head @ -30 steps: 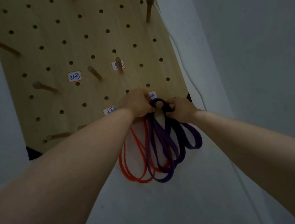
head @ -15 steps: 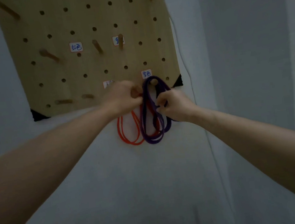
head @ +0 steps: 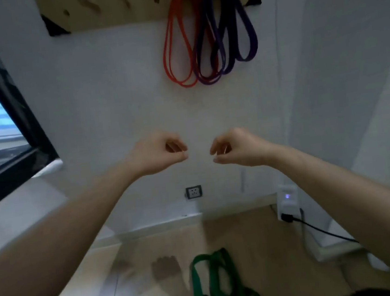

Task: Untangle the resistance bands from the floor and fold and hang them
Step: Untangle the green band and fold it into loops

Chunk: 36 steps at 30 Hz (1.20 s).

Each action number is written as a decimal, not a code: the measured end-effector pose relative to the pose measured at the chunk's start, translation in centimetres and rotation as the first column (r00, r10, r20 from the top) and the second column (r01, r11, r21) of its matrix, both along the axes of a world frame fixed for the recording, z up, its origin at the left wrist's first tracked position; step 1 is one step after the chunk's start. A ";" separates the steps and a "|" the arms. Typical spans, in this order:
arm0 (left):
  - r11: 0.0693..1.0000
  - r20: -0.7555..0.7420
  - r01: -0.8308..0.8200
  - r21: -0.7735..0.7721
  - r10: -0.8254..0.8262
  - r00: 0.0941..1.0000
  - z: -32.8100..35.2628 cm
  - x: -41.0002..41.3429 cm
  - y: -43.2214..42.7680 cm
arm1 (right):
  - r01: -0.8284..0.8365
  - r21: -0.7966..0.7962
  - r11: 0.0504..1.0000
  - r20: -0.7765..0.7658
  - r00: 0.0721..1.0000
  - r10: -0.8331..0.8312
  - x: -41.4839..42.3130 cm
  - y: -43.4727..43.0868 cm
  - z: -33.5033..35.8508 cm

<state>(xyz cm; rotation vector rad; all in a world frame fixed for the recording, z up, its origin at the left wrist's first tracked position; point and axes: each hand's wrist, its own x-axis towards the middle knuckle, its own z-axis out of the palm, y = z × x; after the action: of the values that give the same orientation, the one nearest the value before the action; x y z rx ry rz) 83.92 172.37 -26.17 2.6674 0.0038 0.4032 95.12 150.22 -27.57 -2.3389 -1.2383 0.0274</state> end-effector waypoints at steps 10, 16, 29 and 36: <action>0.963 -0.295 -0.137 -0.234 0.064 0.953 -22.7 -7.2 0.6 | -0.017 -0.247 0.969 -0.304 0.951 -0.061 -3.4 -0.2 -20.0; 0.914 -0.472 -0.173 -0.366 -0.023 0.881 -36.2 -11.1 -0.9 | -0.042 -0.341 0.939 -0.445 0.887 -0.122 -6.0 -0.5 -30.9; 0.933 -0.764 -0.273 -0.234 -0.002 0.646 -52.6 -15.8 -6.5 | -0.210 -0.561 0.801 -0.635 0.730 -0.254 -13.3 -4.4 -51.0; 0.897 -0.657 -0.248 -0.365 -0.059 0.752 -53.4 -15.3 -7.2 | -0.272 -0.675 0.686 -0.432 0.899 -0.069 -14.9 -4.3 -52.7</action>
<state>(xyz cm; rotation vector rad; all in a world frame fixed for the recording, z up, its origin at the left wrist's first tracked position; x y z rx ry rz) 68.60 165.14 -79.60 2.2198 0.4047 -0.4855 80.23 145.88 -80.32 -2.6483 -1.2598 1.2311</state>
